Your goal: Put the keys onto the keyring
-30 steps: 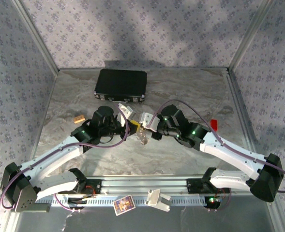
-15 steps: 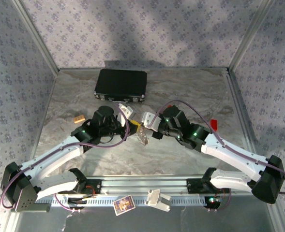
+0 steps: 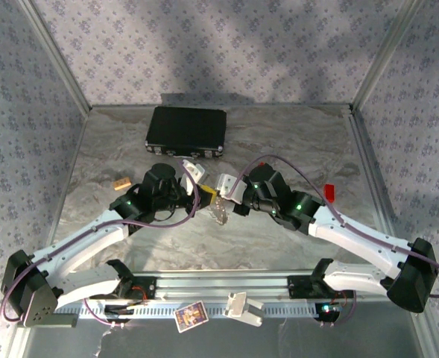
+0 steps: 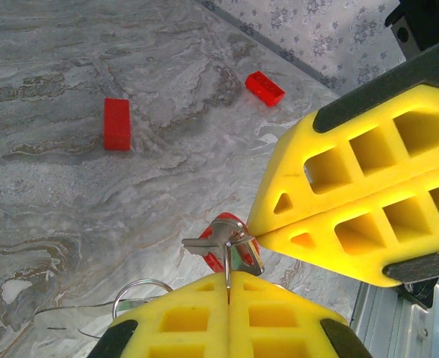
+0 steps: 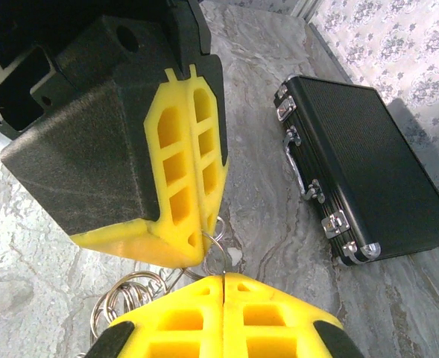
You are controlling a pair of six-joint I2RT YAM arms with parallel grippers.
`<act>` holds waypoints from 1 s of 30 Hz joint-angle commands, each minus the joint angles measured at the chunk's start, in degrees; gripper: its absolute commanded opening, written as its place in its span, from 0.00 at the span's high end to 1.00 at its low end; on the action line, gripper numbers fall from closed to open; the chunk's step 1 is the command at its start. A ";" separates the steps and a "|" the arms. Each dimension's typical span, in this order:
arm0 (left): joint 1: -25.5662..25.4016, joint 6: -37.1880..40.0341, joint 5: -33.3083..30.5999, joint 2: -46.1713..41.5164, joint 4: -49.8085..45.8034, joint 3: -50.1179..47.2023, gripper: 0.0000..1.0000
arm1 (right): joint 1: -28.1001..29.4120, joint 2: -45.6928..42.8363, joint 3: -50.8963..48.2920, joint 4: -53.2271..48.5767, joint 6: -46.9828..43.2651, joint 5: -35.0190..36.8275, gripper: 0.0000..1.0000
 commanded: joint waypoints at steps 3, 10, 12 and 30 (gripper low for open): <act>-0.28 -0.71 1.27 0.00 2.90 2.42 1.00 | 0.48 0.11 0.31 0.07 -0.90 0.21 1.00; -0.29 -0.74 1.29 0.00 2.99 2.20 1.00 | 0.82 -0.97 -1.01 3.60 -1.00 4.62 1.00; -0.29 -0.73 1.30 0.00 3.09 2.25 1.00 | 0.88 -0.73 -0.75 2.96 -0.88 4.05 1.00; -0.29 -0.67 1.03 0.00 2.99 2.43 1.00 | 1.39 -0.97 -0.05 -1.73 -1.96 -0.23 1.00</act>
